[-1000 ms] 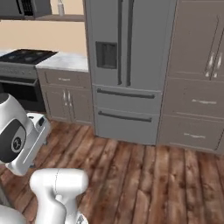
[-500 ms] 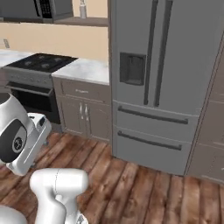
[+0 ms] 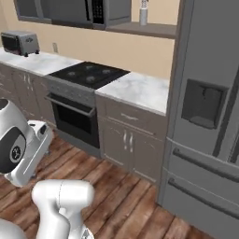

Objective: Move the cutting board and knife to the sink. Then move spray from the shelves to the counter.

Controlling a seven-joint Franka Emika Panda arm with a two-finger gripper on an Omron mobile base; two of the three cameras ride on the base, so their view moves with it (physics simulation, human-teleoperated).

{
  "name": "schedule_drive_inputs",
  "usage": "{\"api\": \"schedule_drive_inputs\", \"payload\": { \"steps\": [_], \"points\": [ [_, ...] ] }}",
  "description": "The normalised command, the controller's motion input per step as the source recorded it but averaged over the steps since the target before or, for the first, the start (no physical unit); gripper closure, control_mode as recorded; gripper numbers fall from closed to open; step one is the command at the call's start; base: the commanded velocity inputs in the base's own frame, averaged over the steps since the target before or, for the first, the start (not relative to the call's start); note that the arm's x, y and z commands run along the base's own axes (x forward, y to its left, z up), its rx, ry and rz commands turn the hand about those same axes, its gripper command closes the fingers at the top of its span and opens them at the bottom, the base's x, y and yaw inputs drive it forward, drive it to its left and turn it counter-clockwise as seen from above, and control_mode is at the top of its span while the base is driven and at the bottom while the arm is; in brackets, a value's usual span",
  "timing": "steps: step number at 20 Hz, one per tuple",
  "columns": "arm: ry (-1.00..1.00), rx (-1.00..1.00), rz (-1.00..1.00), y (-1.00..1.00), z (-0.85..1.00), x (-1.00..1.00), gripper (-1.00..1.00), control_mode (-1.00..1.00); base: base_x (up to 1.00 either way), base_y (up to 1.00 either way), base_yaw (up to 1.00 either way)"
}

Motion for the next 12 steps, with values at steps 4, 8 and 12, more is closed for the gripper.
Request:
{"api": "schedule_drive_inputs", "payload": {
  "steps": [4,8,12],
  "points": [
    [0.0,0.0,0.0,0.0,0.0,0.0,-1.0,1.0,1.0,0.26,0.4],
    [0.0,0.0,0.0,0.0,0.0,0.0,-1.0,1.0,1.0,0.15,0.25],
    [0.0,0.0,0.0,0.0,0.0,0.0,-1.0,1.0,1.0,0.36,-0.13]
  ]
}}
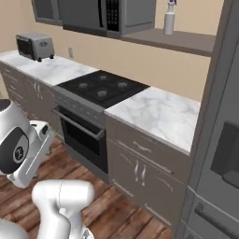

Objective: Move the cutting board and knife to the sink. Then move spray from the shelves to the counter.

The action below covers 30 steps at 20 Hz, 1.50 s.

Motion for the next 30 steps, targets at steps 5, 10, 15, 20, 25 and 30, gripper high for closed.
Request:
{"api": "schedule_drive_inputs", "payload": {
  "steps": [5,10,15,20,25,30],
  "points": [
    [0.0,0.0,0.0,0.0,0.0,0.0,-1.0,1.0,1.0,0.4,-0.3],
    [0.0,0.0,0.0,0.0,0.0,0.0,-1.0,1.0,0.84,0.42,-0.46],
    [0.0,0.0,0.0,0.0,0.0,0.0,-1.0,1.0,0.77,0.29,-0.46],
    [0.0,0.0,0.0,0.0,0.0,0.0,-1.0,1.0,0.59,0.34,-0.41],
    [0.0,0.0,0.0,0.0,0.0,0.0,-1.0,1.0,0.19,0.15,-0.27],
    [0.0,0.0,0.0,0.0,0.0,0.0,-1.0,1.0,0.46,0.06,-0.26]
  ]
}}
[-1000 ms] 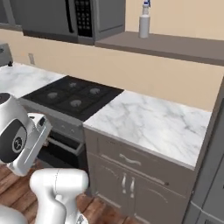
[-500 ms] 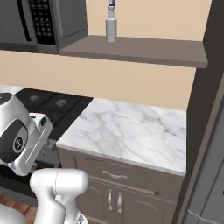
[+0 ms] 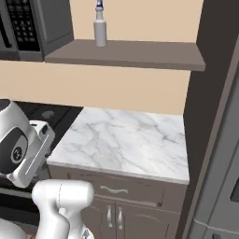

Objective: Move the cutting board and knife to the sink. Then move spray from the shelves to the counter.

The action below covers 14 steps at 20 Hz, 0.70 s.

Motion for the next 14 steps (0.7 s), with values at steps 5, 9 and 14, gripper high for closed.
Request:
{"api": "schedule_drive_inputs", "payload": {
  "steps": [5,9,14],
  "points": [
    [0.0,0.0,0.0,0.0,0.0,0.0,-1.0,1.0,0.78,0.43,-0.26],
    [0.0,0.0,0.0,0.0,0.0,0.0,-1.0,1.0,0.14,0.01,-0.13],
    [0.0,0.0,0.0,0.0,0.0,0.0,-1.0,1.0,-0.25,-0.06,-0.03]
  ]
}}
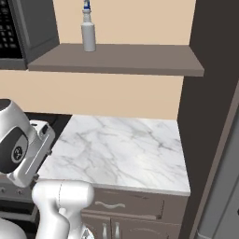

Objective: Move the cutting board and knife to the sink. Then move spray from the shelves to the counter.

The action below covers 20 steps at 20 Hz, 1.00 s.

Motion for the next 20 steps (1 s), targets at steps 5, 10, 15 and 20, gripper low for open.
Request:
{"api": "schedule_drive_inputs", "payload": {
  "steps": [5,10,15,20],
  "points": [
    [-0.01,0.09,0.0,-0.11,0.13,-0.39,-1.0,-1.0,0.0,0.0,0.0],
    [0.0,0.24,-0.16,-0.01,0.85,-0.1,-1.0,-1.0,0.0,0.0,0.0],
    [0.0,0.32,-0.26,0.0,1.0,-0.14,-1.0,-1.0,0.0,0.0,0.0],
    [0.0,0.27,-0.45,0.0,1.0,-0.07,-1.0,-1.0,0.0,0.0,0.0]
  ]
}}
